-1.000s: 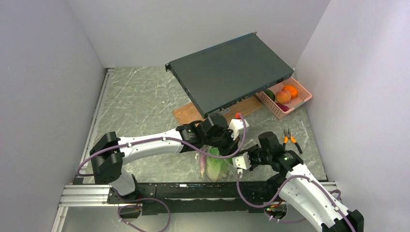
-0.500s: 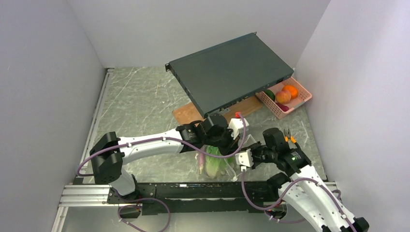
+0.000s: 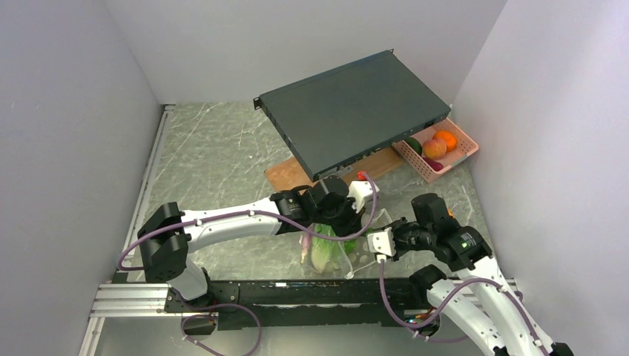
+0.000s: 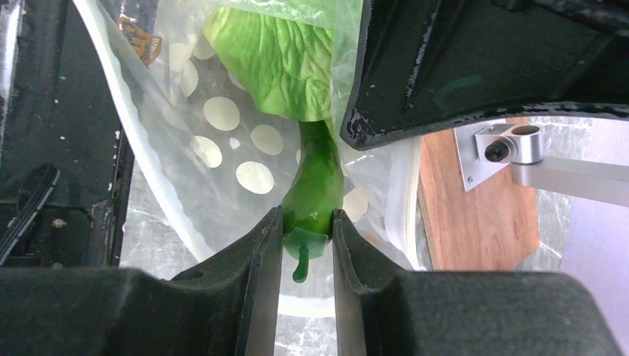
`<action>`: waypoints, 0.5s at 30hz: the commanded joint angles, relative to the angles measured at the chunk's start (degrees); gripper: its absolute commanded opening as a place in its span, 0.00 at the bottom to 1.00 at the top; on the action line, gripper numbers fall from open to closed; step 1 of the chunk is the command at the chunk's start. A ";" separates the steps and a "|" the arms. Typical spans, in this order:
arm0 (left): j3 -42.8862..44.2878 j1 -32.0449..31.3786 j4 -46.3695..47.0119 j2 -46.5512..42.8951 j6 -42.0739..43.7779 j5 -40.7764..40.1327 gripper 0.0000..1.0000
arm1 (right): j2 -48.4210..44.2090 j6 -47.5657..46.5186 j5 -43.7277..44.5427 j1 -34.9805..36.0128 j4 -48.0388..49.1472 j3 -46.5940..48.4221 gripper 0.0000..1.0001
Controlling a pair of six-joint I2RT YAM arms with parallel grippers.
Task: Open the zip-top bag and remove the fake food
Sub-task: Pick up the fake vegetable from the zipper food storage bag.
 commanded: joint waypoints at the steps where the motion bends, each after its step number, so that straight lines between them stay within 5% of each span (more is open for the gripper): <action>1: 1.89 -0.19 -1.29 -0.27 -0.53 -3.82 0.00 | -0.66 2.57 -0.98 0.28 -3.42 3.96 0.01; 15: 0.44 0.71 -2.68 -1.87 -2.38 -9.53 0.00 | -1.19 11.70 4.99 0.17 -8.17 10.21 0.00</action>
